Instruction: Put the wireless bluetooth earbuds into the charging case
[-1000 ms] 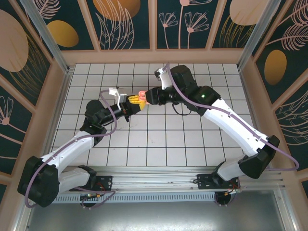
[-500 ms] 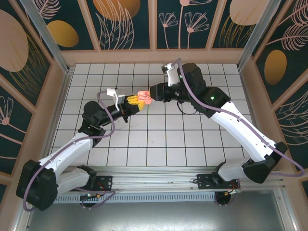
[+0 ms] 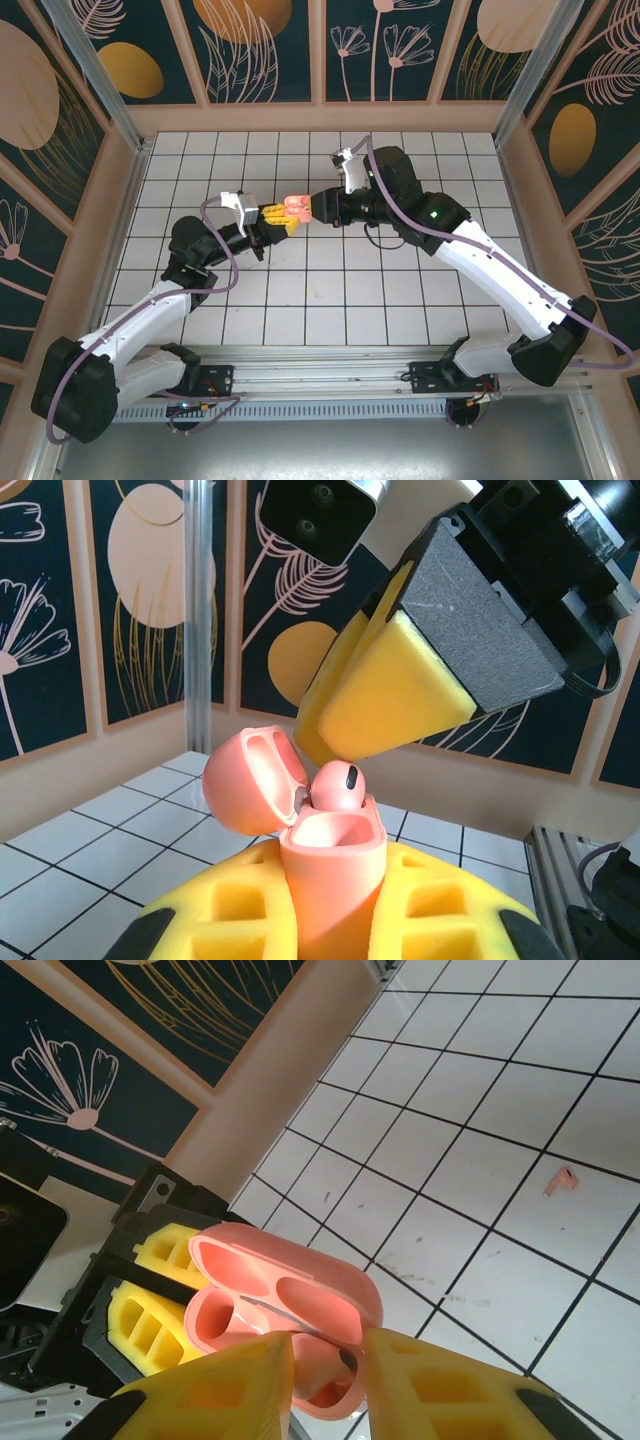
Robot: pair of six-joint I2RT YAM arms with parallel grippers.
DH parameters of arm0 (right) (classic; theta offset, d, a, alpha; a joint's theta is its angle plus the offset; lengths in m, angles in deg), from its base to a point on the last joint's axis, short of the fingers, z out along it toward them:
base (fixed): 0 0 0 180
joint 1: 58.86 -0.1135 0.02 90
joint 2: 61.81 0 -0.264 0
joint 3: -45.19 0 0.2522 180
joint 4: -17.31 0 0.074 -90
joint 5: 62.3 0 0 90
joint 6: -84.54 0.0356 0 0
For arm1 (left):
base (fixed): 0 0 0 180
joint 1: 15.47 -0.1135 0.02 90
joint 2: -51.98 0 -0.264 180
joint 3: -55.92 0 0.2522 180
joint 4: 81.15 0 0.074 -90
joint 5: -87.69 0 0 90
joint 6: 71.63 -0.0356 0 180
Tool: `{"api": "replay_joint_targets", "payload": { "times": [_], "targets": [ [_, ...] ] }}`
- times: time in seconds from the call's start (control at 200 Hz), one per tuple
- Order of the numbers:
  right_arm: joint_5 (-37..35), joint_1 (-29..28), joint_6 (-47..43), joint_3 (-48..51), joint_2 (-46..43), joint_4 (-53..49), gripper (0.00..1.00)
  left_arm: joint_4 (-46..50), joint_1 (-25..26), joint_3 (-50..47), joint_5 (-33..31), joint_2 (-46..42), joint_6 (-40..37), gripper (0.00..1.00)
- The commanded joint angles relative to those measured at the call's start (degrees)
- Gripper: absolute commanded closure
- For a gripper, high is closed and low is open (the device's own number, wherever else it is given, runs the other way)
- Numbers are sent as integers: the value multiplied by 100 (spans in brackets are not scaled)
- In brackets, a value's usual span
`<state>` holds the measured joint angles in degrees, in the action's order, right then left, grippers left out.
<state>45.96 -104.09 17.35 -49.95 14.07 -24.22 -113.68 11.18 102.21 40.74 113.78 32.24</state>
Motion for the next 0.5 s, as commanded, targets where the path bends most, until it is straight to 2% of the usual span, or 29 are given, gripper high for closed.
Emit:
{"api": "replay_joint_targets", "payload": {
  "times": [0.0, 0.325, 0.495],
  "targets": [
    [11, -91, 58, 119, -64, 45, 77, -303, 41, 12, 99, -185, -191, 100],
    [-347, -42, -75, -139, -275, -125, 79, -45, 32, -34, -214, -236, -341, 100],
    [-403, 394, 150, -138, -533, 105, 80, 146, 33, -249, -583, -512, -250, 100]
  ]
}}
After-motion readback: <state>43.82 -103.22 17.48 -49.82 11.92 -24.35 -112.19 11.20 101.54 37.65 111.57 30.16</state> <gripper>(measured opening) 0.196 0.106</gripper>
